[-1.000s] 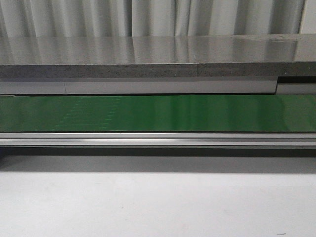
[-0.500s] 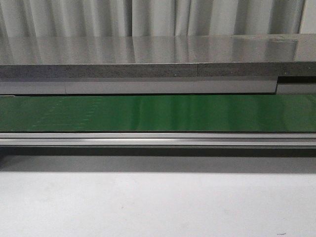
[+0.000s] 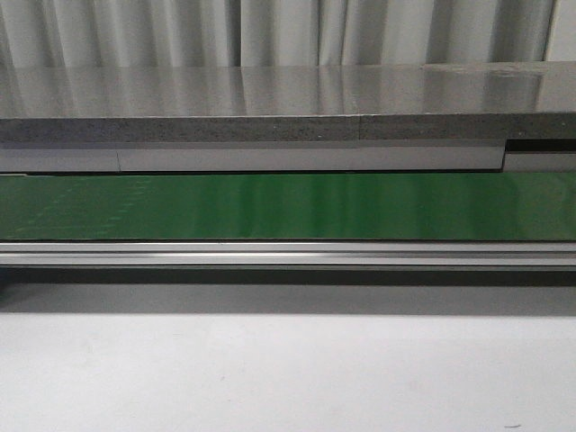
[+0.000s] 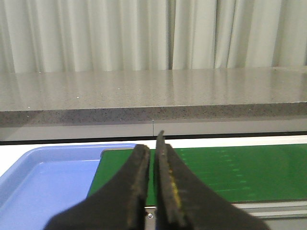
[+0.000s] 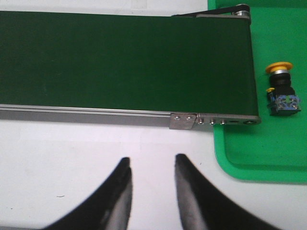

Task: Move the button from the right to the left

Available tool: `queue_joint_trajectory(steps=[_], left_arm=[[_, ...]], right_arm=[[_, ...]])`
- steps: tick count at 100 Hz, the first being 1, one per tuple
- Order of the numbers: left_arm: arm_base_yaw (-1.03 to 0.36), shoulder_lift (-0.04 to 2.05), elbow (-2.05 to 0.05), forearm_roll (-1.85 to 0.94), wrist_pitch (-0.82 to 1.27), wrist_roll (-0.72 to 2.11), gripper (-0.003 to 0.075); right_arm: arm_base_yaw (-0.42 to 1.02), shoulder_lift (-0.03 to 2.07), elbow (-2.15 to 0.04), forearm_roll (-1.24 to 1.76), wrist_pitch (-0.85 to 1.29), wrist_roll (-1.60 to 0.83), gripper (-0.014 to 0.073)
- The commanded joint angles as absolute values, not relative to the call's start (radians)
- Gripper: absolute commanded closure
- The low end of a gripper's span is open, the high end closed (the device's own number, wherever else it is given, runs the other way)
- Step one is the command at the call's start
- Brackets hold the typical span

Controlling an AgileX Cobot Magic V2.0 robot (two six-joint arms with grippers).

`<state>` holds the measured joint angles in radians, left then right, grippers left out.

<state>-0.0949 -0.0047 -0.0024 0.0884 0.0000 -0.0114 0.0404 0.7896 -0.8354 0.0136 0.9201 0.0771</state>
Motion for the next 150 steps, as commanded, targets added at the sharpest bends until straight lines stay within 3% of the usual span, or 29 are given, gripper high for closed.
queue_joint_trajectory(steps=[1,40,67,104,128,150], left_arm=[[-0.104,-0.041,0.038,0.079,-0.089,-0.021,0.0715],[-0.104,-0.041,0.038,0.079,-0.089,-0.021,0.0715],[-0.104,-0.041,0.038,0.079,-0.089,-0.021,0.0715],[-0.104,-0.041,0.038,0.079,-0.089,-0.021,0.0715],[-0.104,-0.041,0.038,0.079,-0.089,-0.021,0.0715],[-0.104,-0.041,0.038,0.079,-0.089,-0.021,0.0715]], right_arm=[[0.035,0.79,-0.871,0.01,0.864,0.08,0.0188],[0.023,0.812,-0.881,-0.106,0.831,0.199,0.0157],[-0.161,0.923,-0.977,-0.254,0.82,0.217,0.0109],[-0.391,1.263,-1.013,-0.259,0.597,0.14,0.0092],[-0.419,1.528,-1.032,-0.259,0.529,0.101,0.0092],[-0.419,1.634,-1.038,-0.259,0.51,0.07,0.0092]])
